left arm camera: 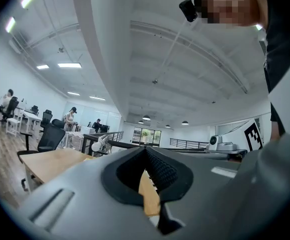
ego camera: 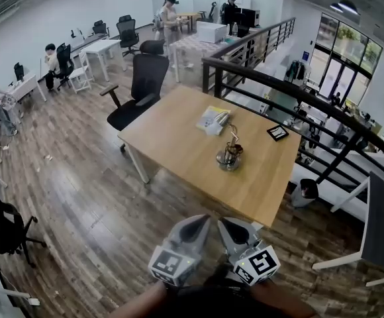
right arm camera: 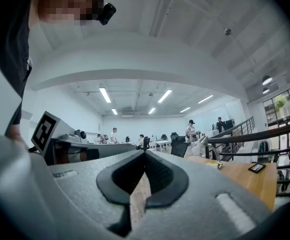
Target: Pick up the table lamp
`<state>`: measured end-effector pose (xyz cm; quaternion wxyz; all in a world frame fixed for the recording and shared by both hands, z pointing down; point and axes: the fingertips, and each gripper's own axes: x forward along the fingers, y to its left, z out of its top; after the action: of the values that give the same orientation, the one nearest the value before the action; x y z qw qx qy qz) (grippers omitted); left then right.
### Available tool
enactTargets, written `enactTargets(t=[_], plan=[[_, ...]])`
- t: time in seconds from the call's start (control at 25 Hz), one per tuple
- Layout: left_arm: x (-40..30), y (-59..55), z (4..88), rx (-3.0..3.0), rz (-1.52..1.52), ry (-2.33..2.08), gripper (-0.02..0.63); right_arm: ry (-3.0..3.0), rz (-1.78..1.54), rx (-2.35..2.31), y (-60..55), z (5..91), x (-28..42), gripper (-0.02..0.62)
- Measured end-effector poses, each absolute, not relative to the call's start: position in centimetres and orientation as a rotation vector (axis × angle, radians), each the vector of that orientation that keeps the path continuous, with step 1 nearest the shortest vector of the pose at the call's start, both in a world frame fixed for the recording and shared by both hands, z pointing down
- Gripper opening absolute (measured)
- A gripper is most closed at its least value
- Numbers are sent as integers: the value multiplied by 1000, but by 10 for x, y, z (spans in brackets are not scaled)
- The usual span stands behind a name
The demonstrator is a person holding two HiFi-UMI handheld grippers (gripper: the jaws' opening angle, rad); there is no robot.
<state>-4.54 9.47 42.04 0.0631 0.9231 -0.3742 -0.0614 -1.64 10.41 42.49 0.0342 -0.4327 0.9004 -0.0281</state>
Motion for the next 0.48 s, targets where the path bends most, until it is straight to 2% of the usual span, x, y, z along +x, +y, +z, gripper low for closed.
enactTargets(t=[0.48], plan=[[33,8,418,2779,-181,-1210,2,2779,-81,-1242,23,421,70,2]])
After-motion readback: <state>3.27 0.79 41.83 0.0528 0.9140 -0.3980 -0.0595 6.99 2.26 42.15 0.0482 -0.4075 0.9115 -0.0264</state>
